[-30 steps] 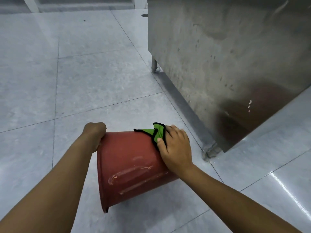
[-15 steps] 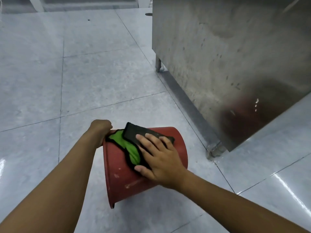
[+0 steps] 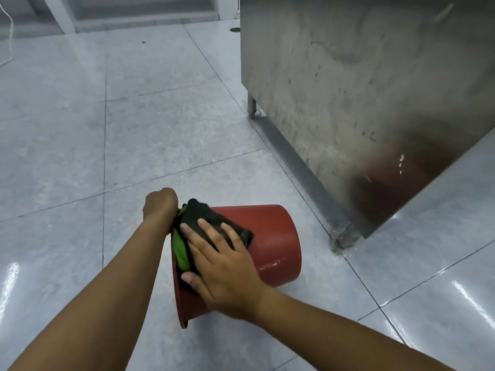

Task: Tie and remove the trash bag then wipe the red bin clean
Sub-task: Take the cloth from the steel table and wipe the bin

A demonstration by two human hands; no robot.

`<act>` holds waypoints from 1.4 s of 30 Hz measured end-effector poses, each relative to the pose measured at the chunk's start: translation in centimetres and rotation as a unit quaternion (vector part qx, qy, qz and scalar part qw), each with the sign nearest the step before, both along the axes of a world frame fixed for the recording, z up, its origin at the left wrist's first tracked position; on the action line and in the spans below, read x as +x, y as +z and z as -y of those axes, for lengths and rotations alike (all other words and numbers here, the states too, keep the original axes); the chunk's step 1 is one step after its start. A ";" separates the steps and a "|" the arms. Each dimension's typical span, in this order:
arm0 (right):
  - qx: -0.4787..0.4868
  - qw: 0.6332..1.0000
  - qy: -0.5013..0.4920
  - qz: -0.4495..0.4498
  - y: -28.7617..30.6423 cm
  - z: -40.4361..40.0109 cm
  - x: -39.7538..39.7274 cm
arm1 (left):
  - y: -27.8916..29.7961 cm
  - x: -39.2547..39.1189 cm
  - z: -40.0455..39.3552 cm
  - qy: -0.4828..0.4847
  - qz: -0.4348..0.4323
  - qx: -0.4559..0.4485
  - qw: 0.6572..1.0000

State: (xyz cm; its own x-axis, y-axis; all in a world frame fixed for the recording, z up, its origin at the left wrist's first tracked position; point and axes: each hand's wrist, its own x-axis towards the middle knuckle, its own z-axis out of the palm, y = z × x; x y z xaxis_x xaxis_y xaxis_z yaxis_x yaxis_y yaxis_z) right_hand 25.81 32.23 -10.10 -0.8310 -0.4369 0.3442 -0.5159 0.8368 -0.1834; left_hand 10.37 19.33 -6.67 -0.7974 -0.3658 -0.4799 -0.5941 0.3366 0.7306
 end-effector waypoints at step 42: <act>-0.087 0.962 -0.257 0.001 -1.3 -10.7 0.2 | 0.8 1.6 -2.6 -0.073 0.009 0.033 0.997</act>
State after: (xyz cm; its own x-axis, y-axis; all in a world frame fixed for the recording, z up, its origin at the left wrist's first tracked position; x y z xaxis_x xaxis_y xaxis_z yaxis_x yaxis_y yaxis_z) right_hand 26.05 42.96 -11.44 -0.9228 0.0970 0.3728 -0.0409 0.9377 -0.3450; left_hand 12.01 21.92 -5.88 -0.8307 -0.2145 -0.5137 -0.5558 0.3720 0.7435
